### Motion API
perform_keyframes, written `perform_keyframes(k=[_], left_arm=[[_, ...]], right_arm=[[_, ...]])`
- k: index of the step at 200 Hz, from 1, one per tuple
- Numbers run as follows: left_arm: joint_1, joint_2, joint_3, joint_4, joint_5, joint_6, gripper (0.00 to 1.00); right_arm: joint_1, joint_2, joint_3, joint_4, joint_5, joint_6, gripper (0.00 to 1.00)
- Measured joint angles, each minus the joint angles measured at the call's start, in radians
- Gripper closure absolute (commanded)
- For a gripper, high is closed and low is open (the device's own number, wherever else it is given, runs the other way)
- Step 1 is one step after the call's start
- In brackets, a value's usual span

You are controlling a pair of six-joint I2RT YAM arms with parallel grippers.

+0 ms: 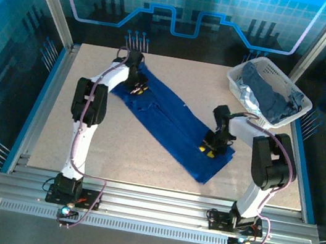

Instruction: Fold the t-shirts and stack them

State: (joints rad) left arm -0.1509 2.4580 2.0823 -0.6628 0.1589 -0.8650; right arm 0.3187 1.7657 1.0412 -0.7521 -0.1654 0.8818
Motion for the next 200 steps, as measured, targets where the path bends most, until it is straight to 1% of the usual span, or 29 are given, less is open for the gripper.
perform_keyframes(k=[18, 37, 53, 69, 83, 110, 126, 139, 150, 160, 181, 200], left_arm=[[-0.019, 0.093, 0.137, 0.052, 0.055, -0.014, 0.76], [-0.042, 0.174, 0.271, 0.085, 0.099, -0.026, 0.72], [-0.057, 0.191, 0.325, 0.085, 0.106, -0.026, 0.67], [-0.065, 0.154, 0.317, 0.083, 0.091, -0.022, 0.66], [-0.065, 0.052, 0.217, 0.084, 0.054, -0.024, 0.67], [-0.059, -0.269, -0.117, 0.101, -0.011, -0.077, 0.71], [-0.053, -0.431, -0.291, 0.145, -0.034, -0.136, 0.74], [-0.048, -0.501, -0.408, 0.202, -0.04, -0.197, 0.76], [-0.04, -0.508, -0.48, 0.254, -0.041, -0.243, 0.77], [-0.031, -0.475, -0.516, 0.283, -0.042, -0.276, 0.77], [-0.011, -0.359, -0.518, 0.323, -0.047, -0.314, 0.77], [0.0, -0.262, -0.493, 0.344, -0.051, -0.342, 0.78]], right_arm=[[0.129, 0.002, 0.003, 0.021, -0.04, 0.087, 0.65], [0.233, 0.021, 0.043, 0.019, -0.068, 0.15, 0.64], [0.269, 0.024, 0.094, 0.005, -0.075, 0.177, 0.61], [0.265, 0.011, 0.139, -0.01, -0.062, 0.188, 0.59], [0.244, -0.018, 0.166, -0.024, -0.042, 0.183, 0.57], [0.172, -0.037, 0.236, 0.007, -0.046, 0.096, 0.6], [0.131, 0.03, 0.335, 0.042, -0.073, -0.003, 0.61], [0.115, 0.127, 0.46, 0.065, -0.092, -0.09, 0.62], [0.111, 0.223, 0.578, 0.083, -0.107, -0.152, 0.62], [0.11, 0.298, 0.66, 0.095, -0.119, -0.2, 0.62], [0.105, 0.422, 0.785, 0.086, -0.129, -0.272, 0.63], [0.092, 0.514, 0.867, 0.066, -0.136, -0.305, 0.64]])
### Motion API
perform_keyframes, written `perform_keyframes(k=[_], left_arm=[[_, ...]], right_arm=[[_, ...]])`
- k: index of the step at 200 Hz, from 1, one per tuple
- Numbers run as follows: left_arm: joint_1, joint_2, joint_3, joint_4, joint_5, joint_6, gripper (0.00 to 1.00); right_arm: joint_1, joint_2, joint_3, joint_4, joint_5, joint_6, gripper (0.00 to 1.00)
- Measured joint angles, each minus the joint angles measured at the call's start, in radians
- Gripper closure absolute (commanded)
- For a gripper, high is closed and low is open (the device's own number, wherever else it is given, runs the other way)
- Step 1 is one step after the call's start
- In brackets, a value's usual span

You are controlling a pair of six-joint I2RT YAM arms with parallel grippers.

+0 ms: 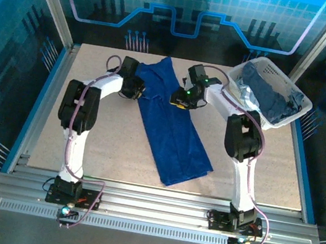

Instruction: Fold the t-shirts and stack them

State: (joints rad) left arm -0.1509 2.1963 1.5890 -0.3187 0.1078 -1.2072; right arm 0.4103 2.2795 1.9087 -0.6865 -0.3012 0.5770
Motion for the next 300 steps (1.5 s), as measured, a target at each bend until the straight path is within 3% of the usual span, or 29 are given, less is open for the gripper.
perform_keyframes(k=[45, 115, 167, 196, 236, 261, 280, 300], left_arm=[[-0.01, 0.126, 0.171, 0.045, 0.029, -0.025, 0.82], [-0.099, 0.386, 0.535, 0.053, 0.152, -0.022, 0.82], [-0.114, 0.517, 0.757, 0.016, 0.163, -0.023, 0.82], [-0.096, 0.521, 0.765, 0.011, 0.164, -0.025, 0.8], [-0.089, 0.518, 0.779, 0.013, 0.17, -0.023, 0.6], [-0.088, 0.481, 0.772, -0.027, 0.158, 0.01, 0.56], [-0.087, 0.345, 0.63, -0.045, 0.132, 0.047, 0.55], [-0.089, 0.079, 0.337, -0.029, 0.114, 0.068, 0.56]], right_arm=[[-0.053, 0.101, 0.022, -0.035, -0.009, 0.02, 0.66], [-0.091, -0.101, -0.307, 0.057, 0.012, 0.2, 0.65], [-0.112, -0.039, -0.195, -0.002, 0.035, 0.231, 0.66], [-0.137, 0.001, -0.115, -0.041, 0.066, 0.228, 0.65], [-0.144, 0.008, -0.089, -0.073, 0.092, 0.227, 0.59], [-0.128, -0.006, -0.089, -0.074, 0.1, 0.227, 0.53], [-0.115, -0.056, -0.096, -0.076, 0.11, 0.226, 0.49], [-0.112, -0.163, -0.133, -0.071, 0.114, 0.224, 0.48]])
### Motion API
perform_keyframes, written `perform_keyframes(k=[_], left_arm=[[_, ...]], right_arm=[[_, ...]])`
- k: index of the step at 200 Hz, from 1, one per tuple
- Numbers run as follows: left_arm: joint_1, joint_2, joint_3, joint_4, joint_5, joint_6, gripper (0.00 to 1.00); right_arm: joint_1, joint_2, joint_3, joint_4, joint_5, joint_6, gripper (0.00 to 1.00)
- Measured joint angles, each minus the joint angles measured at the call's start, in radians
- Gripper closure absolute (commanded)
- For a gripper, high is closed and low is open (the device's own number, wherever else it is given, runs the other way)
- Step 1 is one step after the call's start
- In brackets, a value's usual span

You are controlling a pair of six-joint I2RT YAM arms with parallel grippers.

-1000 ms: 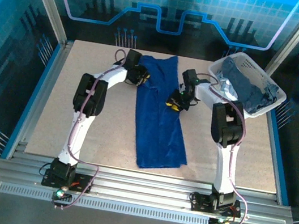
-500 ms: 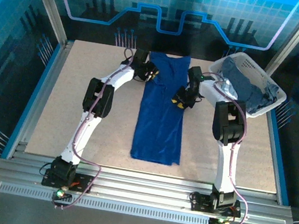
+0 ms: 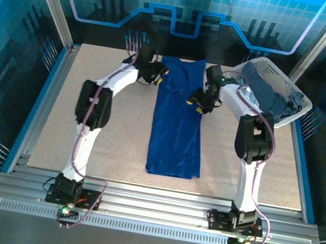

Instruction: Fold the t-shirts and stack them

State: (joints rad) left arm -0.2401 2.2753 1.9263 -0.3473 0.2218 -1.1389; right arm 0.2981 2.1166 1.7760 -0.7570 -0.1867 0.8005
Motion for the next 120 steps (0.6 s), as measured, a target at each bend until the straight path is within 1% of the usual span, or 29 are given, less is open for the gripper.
perform_keyframes(k=[21, 37, 53, 71, 88, 102, 120], left_arm=[[-0.015, -0.283, -0.281, 0.014, 0.002, 0.031, 0.58], [-0.047, -0.472, -0.491, 0.013, 0.019, 0.072, 0.57], [-0.096, -0.597, -0.682, -0.022, 0.051, 0.118, 0.55], [-0.163, -0.68, -0.896, -0.061, 0.102, 0.146, 0.52], [-0.224, -0.72, -1.058, -0.113, 0.141, 0.154, 0.5], [-0.267, -0.738, -1.135, -0.135, 0.169, 0.154, 0.49], [-0.314, -0.741, -1.163, -0.135, 0.197, 0.151, 0.5]], right_arm=[[0.0, -0.159, -0.105, 0.022, 0.003, 0.0, 0.51], [0.0, -0.322, -0.285, 0.057, 0.002, 0.008, 0.5], [0.002, -0.463, -0.481, 0.069, -0.007, 0.015, 0.48], [0.01, -0.586, -0.693, 0.066, -0.03, 0.019, 0.45], [0.021, -0.656, -0.839, 0.054, -0.058, 0.011, 0.43], [0.026, -0.694, -0.925, 0.053, -0.078, -0.001, 0.4], [0.027, -0.712, -1.0, 0.051, -0.103, -0.028, 0.4]])
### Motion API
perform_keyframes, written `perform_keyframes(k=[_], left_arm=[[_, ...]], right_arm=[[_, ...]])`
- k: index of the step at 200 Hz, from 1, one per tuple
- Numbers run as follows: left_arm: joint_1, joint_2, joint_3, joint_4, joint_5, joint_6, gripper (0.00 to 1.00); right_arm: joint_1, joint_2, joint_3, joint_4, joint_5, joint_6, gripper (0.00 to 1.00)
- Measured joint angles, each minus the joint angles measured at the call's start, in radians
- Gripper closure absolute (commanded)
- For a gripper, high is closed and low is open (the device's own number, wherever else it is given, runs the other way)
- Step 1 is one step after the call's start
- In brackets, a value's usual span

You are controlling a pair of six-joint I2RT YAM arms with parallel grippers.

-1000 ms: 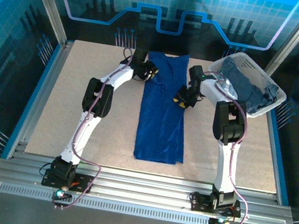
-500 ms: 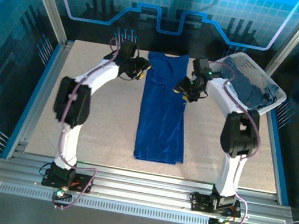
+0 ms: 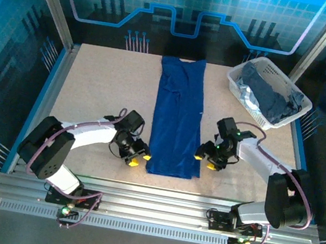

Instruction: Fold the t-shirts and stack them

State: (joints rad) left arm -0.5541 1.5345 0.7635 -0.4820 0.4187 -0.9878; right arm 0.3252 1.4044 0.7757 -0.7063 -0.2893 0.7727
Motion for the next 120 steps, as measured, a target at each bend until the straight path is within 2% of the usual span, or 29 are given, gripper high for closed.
perform_keyframes(k=[15, 42, 84, 120], left_arm=[[-0.029, 0.005, 0.0, 0.021, 0.014, 0.0, 0.52], [-0.062, 0.051, 0.0, 0.075, 0.025, -0.003, 0.62], [-0.074, 0.08, -0.01, 0.108, 0.026, -0.031, 0.75], [-0.079, 0.08, -0.021, 0.13, 0.026, -0.05, 0.92]], right_arm=[[0.002, 0.005, -0.03, 0.0, -0.017, -0.024, 0.39], [0.009, 0.042, -0.036, 0.019, -0.037, -0.064, 0.41], [0.079, 0.119, -0.022, 0.031, -0.045, -0.091, 0.44], [0.153, 0.126, -0.01, 0.035, -0.053, -0.078, 0.61]])
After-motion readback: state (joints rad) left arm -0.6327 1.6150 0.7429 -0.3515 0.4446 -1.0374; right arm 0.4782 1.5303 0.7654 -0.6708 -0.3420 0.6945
